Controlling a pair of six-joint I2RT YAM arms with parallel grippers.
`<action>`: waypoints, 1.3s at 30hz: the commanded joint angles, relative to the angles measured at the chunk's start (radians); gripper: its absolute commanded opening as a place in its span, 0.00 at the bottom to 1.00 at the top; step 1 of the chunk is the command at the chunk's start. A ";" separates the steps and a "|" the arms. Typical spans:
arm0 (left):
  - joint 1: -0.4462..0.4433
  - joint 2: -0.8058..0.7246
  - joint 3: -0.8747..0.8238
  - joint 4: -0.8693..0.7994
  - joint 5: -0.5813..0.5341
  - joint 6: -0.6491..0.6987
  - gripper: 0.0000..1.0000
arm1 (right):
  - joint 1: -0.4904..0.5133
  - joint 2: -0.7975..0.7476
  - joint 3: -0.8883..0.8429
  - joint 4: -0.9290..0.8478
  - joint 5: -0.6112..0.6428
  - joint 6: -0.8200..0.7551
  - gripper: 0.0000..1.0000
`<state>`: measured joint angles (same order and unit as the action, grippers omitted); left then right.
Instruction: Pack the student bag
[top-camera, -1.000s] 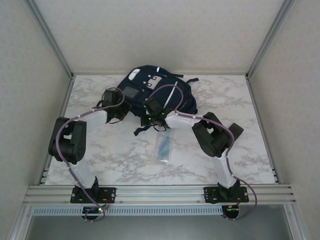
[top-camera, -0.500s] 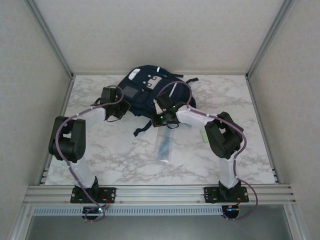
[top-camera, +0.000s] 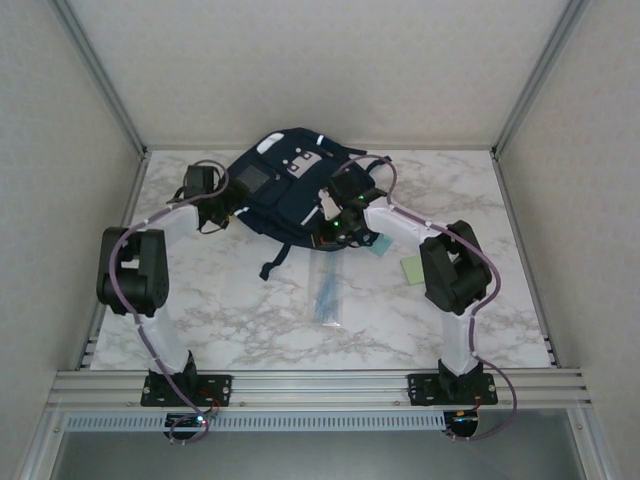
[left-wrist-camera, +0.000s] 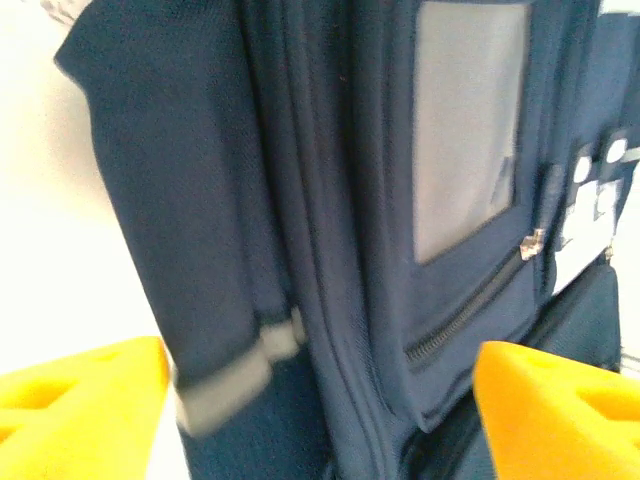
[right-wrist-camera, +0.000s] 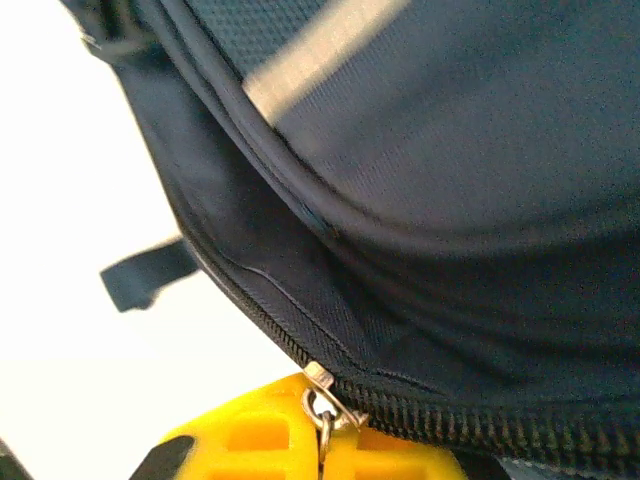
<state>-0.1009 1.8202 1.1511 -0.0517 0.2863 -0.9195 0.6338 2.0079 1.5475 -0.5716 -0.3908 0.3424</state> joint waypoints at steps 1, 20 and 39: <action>-0.043 -0.185 -0.167 0.089 -0.021 -0.105 0.88 | 0.056 0.070 0.153 0.047 -0.169 0.050 0.00; -0.173 -0.136 -0.235 0.179 -0.133 -0.211 0.00 | 0.106 0.044 0.149 -0.157 -0.232 0.005 0.00; -0.019 -0.235 -0.186 -0.115 -0.028 0.212 0.00 | -0.181 -0.107 -0.149 -0.233 -0.113 -0.105 0.00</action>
<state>-0.1894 1.5723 0.9043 -0.1287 0.3523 -0.8173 0.4690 1.9434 1.4364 -0.7021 -0.5442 0.2462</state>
